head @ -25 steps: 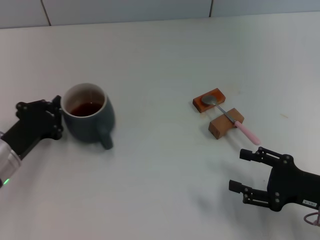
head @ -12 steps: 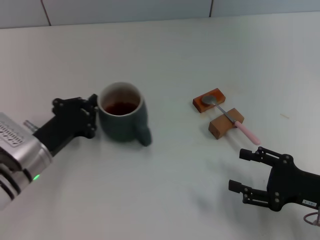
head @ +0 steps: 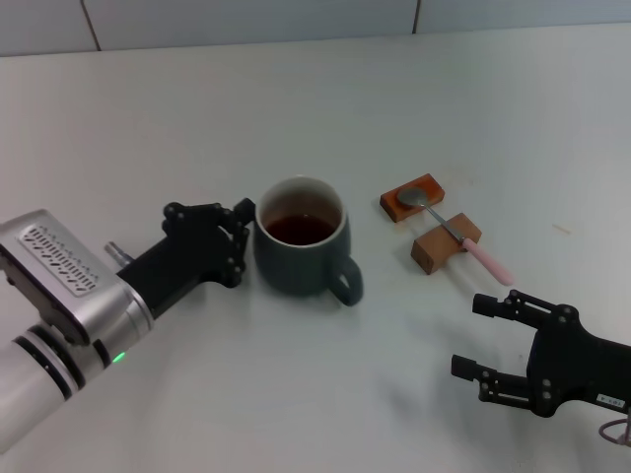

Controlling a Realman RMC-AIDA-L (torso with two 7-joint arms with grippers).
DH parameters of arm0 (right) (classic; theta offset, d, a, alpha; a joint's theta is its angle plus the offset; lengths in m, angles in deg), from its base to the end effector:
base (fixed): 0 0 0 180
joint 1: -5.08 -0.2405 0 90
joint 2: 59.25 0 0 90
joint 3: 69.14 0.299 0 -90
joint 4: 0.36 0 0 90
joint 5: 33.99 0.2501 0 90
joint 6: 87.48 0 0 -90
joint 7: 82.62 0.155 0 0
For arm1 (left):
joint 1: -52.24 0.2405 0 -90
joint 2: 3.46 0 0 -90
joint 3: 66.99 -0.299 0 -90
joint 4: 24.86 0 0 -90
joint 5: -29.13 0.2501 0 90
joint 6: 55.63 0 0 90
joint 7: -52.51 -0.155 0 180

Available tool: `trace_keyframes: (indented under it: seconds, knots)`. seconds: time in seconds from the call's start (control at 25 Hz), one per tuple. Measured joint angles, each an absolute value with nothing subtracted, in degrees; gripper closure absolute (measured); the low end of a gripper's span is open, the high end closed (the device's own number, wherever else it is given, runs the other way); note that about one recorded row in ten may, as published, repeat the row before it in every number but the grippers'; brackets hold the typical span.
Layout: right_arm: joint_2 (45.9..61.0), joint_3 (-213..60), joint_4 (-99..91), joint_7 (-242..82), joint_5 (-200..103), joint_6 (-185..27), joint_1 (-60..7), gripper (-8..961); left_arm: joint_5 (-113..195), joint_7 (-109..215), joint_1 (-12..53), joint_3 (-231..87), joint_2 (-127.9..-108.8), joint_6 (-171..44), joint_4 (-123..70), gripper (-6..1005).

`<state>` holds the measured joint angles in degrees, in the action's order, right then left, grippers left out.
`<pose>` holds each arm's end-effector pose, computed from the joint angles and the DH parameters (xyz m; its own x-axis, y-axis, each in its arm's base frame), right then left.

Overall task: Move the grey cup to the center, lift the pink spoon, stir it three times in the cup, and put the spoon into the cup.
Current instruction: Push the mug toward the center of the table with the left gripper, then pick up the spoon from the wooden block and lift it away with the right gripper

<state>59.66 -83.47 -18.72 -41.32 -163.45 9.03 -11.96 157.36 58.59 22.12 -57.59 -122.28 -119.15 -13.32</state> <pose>0.4060 0.2398 -0.0681 0.7699 -0.2001 -0.6060 -0.4345 -0.8599 -0.2681 -0.3311 0.3443 -0.1584 0.8711 -0.0316 0.4900 0.3287 -0.7039 -0.6297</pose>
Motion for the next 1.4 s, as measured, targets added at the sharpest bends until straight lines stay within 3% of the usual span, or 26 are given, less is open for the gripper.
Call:
trace_keyframes:
  seconds: [0.52,1.16,1.4]
  knots:
    - [59.66,-83.46,-18.73,-41.32,-163.45,9.02,-11.68,162,157.79,61.29,23.64,-50.92,-121.71,-121.33,-13.93,1000]
    - [59.56,-82.88,-19.04,-40.98,-163.29,9.02,-11.52,162,158.13,85.94,29.20,-59.89,-120.17,-157.49,-33.46,1000]
    - [59.50,-82.85,-19.08,-40.90,-163.24,9.02,-11.95,162,158.13,86.27,31.09,-70.64,-120.95,-160.13,-35.70,1001]
